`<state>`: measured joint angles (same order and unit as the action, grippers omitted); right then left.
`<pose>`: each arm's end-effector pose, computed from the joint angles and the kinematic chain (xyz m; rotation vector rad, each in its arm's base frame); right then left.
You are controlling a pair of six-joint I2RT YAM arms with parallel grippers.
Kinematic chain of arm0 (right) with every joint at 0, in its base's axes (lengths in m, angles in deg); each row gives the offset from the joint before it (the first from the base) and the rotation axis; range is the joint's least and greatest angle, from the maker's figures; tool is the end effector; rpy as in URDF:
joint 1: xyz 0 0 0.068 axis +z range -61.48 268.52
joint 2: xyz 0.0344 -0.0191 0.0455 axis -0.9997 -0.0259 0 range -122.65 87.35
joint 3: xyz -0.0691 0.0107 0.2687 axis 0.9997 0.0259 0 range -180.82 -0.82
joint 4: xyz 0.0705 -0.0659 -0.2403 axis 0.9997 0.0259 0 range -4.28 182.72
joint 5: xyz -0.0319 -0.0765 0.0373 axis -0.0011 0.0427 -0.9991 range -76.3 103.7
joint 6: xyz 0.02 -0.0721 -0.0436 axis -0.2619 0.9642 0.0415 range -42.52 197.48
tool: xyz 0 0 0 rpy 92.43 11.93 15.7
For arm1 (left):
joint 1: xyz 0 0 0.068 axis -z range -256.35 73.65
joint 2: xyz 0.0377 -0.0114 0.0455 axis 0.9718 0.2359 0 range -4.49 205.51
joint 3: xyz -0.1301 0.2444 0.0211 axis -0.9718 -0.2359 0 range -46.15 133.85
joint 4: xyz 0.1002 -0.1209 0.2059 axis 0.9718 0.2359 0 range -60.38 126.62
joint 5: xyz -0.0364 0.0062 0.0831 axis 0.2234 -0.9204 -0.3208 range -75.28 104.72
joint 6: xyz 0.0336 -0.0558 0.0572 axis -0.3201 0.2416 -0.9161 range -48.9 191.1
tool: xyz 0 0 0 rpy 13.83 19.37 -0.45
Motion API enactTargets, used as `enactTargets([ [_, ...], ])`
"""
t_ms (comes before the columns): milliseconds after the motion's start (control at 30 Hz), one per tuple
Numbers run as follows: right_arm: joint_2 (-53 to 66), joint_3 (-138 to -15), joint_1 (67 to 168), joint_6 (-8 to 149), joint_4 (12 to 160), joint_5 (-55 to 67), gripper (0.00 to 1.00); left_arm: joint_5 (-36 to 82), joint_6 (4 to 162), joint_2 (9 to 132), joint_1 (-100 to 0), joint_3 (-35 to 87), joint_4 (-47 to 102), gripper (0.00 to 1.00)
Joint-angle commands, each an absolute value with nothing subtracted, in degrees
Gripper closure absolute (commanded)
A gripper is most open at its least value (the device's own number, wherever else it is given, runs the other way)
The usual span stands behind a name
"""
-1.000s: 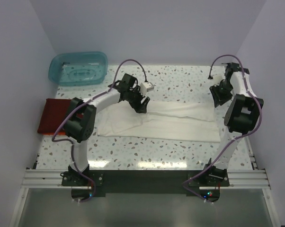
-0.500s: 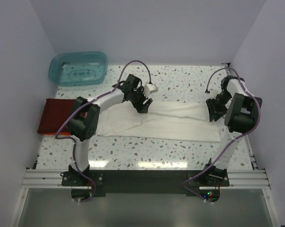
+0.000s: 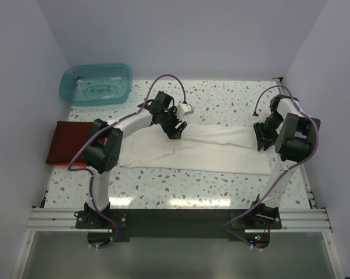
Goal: Fold and stack the t-shirts
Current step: Fold the tshirt
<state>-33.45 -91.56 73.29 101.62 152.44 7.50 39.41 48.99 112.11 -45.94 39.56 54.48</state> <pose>0.3686 -0.0918 0.1261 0.2280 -3.0506 -0.2170 0.3806 -0.2604 0.1624 1.2639 2.1787 -0.6046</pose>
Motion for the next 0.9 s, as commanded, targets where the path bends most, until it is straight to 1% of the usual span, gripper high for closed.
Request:
enactTargets([
  [0, -34.6, -93.2, 73.4, 100.0, 152.2, 9.6, 0.62, 38.9, 47.8, 111.8, -45.7, 39.7, 53.8, 0.29],
  [100, -34.6, -93.6, 73.3, 99.8, 151.8, 9.1, 0.64, 38.9, 47.5, 111.7, -45.7, 39.0, 53.8, 0.29],
  [167, -35.0, -94.9, 73.3, 99.7, 152.3, 8.7, 0.70, 39.1, 47.5, 111.7, -45.7, 38.8, 53.8, 0.29],
  [233, -35.1, -95.5, 73.3, 99.7, 152.5, 8.7, 0.79, 39.3, 47.5, 111.9, -45.7, 38.3, 53.9, 0.30],
  [300, -34.8, -95.7, 73.3, 99.7, 152.6, 8.4, 0.86, 39.2, 47.5, 112.0, -45.7, 38.0, 54.0, 0.30],
  [333, -34.6, -95.8, 73.3, 99.9, 152.5, 8.4, 0.97, 39.3, 47.5, 112.2, -45.7, 37.9, 54.1, 0.30],
  [367, -34.5, -95.9, 73.4, 99.9, 152.3, 8.5, 1.00, 39.3, 47.5, 112.3, -45.7, 37.6, 54.1, 0.30],
  [467, -33.6, -96.8, 73.3, 100.4, 151.8, 8.2, 1.00, 39.9, 47.2, 112.6, -45.7, 37.2, 54.1, 0.31],
  [567, -32.9, -98.9, 73.3, 101.0, 152.0, 8.1, 1.00, 40.6, 46.8, 112.4, -45.7, 36.4, 53.9, 0.36],
  [667, -32.0, -100.8, 73.3, 102.1, 151.6, 9.6, 1.00, 41.6, 46.4, 111.7, -45.7, 35.8, 53.9, 0.48],
  [700, -31.7, -101.0, 73.3, 102.3, 151.4, 10.0, 1.00, 41.8, 46.5, 111.4, -45.8, 35.6, 53.8, 0.56],
  [767, -31.4, -101.4, 73.3, 103.4, 151.4, 11.2, 1.00, 42.5, 46.5, 110.4, -45.8, 35.3, 53.9, 0.65],
  [800, -31.4, -101.3, 73.2, 103.6, 150.9, 11.8, 1.00, 42.8, 46.4, 109.8, -45.7, 35.3, 54.1, 0.73],
  [867, -31.3, -100.8, 73.2, 103.9, 150.3, 13.4, 1.00, 43.5, 46.4, 109.1, -45.7, 35.1, 54.1, 0.78],
])
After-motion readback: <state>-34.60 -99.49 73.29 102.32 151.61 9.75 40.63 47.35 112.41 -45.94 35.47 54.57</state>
